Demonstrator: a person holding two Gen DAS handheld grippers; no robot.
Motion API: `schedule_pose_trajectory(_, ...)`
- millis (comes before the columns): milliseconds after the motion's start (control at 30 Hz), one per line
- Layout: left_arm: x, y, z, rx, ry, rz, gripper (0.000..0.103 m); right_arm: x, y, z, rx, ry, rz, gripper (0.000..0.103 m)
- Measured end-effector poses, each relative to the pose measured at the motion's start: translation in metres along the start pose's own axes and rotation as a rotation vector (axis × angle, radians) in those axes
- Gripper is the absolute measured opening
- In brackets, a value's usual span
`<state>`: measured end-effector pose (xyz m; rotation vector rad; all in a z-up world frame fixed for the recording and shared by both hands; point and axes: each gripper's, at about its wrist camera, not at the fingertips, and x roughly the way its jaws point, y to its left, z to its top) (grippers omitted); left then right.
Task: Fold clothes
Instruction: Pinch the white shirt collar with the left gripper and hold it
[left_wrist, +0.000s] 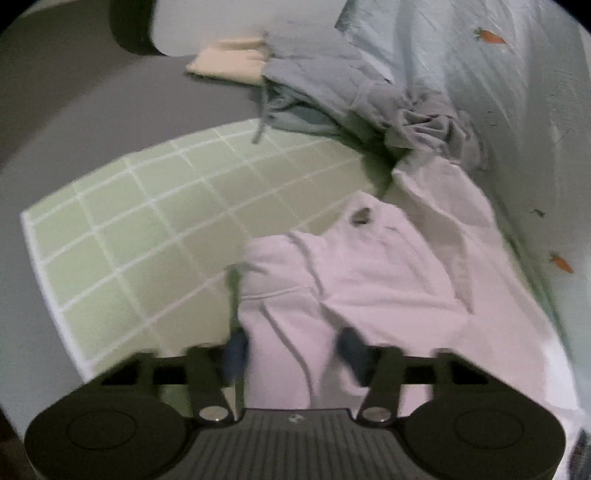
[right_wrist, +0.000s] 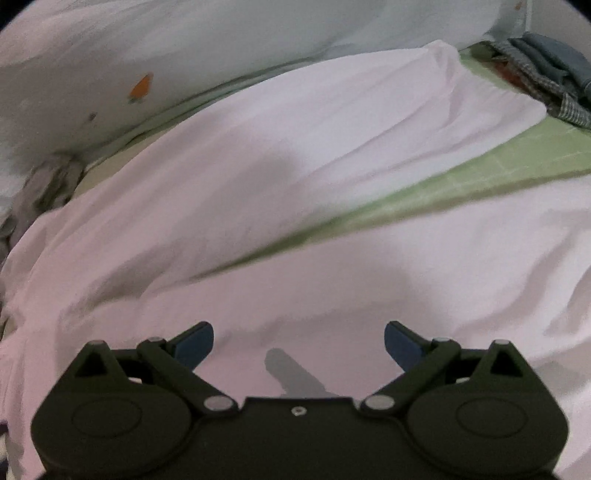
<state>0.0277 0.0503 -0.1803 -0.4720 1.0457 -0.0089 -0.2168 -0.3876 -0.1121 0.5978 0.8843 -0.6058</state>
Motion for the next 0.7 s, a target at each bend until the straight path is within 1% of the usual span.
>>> schedule_pose_trajectory(33, 0.000, 0.000, 0.000, -0.002, -0.002, 0.000, 0.023, -0.003, 0.003, -0.008, -0.008, 0.005, 0.005, 0.100)
schedule_pose_trajectory(100, -0.008, 0.004, -0.001, 0.010, -0.014, -0.005, 0.009, -0.008, 0.009, -0.022, -0.022, 0.017, 0.007, 0.100)
schedule_pose_trajectory(133, -0.014, 0.006, -0.003, 0.016, -0.022, -0.005, 0.008, -0.008, 0.009, -0.025, -0.022, 0.022, 0.003, 0.100)
schedule_pose_trajectory(233, -0.031, 0.019, -0.012, 0.050, -0.025, 0.026, 0.008, -0.010, 0.005, -0.037, -0.001, 0.028, -0.010, 0.100)
schedule_pose_trajectory(333, -0.040, 0.038, -0.027, 0.057, 0.006, 0.060, 0.008, -0.011, -0.004, -0.048, 0.031, 0.040, -0.047, 0.100)
schedule_pose_trajectory(433, -0.048, 0.054, -0.038, 0.043, 0.025, 0.062, 0.008, -0.011, -0.010, -0.057, 0.031, 0.049, -0.075, 0.100)
schedule_pose_trajectory(533, -0.053, 0.058, -0.041, 0.051, 0.017, 0.048, 0.009, -0.012, -0.011, -0.061, 0.012, 0.048, -0.084, 0.100)
schedule_pose_trajectory(633, -0.054, 0.059, -0.045, 0.053, 0.007, 0.047, 0.009, -0.012, -0.013, -0.061, 0.006, 0.052, -0.077, 0.100)
schedule_pose_trajectory(700, -0.052, 0.059, -0.044, 0.032, 0.012, 0.049, 0.010, -0.015, -0.019, -0.060, 0.018, 0.045, -0.052, 0.100)
